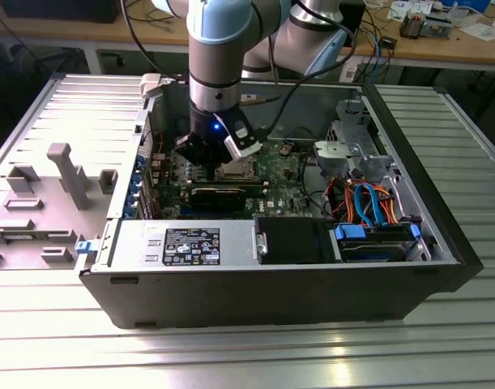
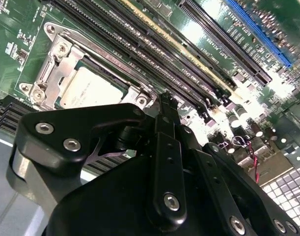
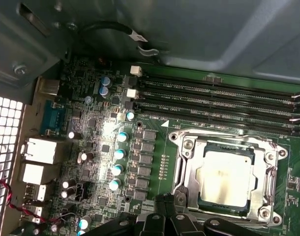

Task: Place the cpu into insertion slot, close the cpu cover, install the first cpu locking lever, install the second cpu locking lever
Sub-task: 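Install the second cpu locking lever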

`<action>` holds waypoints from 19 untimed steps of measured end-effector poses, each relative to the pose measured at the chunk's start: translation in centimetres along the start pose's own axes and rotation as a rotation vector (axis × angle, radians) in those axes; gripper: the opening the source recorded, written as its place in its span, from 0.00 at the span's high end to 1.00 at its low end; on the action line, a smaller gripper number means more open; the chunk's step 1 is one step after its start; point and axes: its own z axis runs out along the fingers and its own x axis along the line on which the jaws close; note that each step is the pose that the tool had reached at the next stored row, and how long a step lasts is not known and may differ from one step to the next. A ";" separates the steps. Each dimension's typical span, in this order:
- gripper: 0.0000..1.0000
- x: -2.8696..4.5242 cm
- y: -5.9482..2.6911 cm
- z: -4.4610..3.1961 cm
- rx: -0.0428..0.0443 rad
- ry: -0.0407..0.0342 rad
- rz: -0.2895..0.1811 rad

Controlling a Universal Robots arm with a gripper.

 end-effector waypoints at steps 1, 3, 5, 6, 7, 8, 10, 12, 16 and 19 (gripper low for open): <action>0.89 -0.02 0.09 0.05 -0.0001 -0.0002 0.000; 0.89 -0.05 0.25 0.19 0.0001 -0.0006 0.000; 0.89 -0.09 0.44 0.42 0.0000 -0.0012 0.000; 0.89 -0.11 0.49 0.48 0.0002 -0.0015 0.000; 0.89 -0.14 0.61 0.59 0.0005 -0.0016 0.000; 0.89 -0.14 0.68 0.66 0.0010 -0.0013 0.000; 0.89 -0.17 0.73 0.74 0.0008 -0.0018 0.000; 0.89 -0.15 0.62 0.79 -0.0006 -0.0028 0.000; 0.89 -0.08 0.17 0.85 0.0002 -0.0023 0.000; 0.89 -0.08 0.12 0.80 0.0003 -0.0024 0.000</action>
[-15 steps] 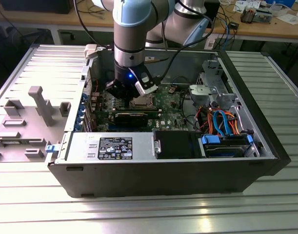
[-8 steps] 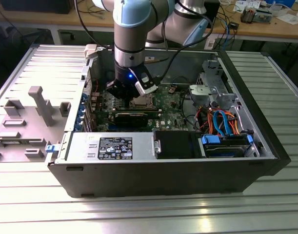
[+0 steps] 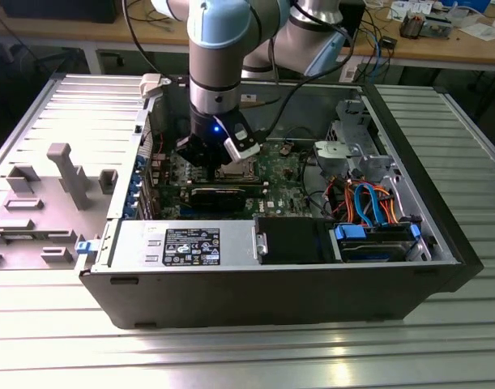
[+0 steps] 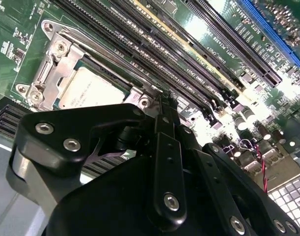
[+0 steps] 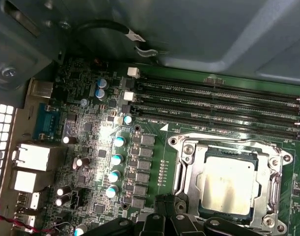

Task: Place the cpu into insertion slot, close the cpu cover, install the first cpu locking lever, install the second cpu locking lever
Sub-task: 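Install the second cpu locking lever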

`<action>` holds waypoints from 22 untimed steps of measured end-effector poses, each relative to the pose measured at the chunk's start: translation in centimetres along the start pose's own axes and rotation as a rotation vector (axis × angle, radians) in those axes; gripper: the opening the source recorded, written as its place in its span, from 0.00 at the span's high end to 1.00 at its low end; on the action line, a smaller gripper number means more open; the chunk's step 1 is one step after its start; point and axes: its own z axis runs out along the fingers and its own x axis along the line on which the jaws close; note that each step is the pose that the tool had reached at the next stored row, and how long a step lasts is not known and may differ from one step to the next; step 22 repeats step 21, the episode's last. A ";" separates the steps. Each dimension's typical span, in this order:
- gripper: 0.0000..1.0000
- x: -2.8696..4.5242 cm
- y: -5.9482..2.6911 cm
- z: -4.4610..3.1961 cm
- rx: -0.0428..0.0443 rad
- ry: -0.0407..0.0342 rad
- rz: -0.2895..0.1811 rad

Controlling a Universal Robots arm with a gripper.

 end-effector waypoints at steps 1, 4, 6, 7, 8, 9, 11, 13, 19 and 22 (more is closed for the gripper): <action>0.89 -0.02 0.02 -0.27 -0.0003 -0.0016 0.000; 0.89 0.07 0.16 -1.88 0.0000 0.0000 0.000; 0.89 0.09 0.18 -2.12 0.0000 0.0000 0.000; 0.89 0.09 0.18 -2.22 0.0000 0.0000 0.000; 0.89 0.10 0.20 -2.43 0.0000 0.0000 0.000; 0.89 0.11 0.21 -2.62 0.0000 0.0000 0.000; 0.89 0.11 0.23 -2.73 -0.0004 -0.0003 0.000; 0.89 0.11 0.22 -2.74 -0.0012 -0.0002 0.000; 0.89 0.11 0.22 -2.74 -0.0043 -0.0007 0.000; 0.89 0.11 0.22 -2.74 -0.0051 -0.0008 0.000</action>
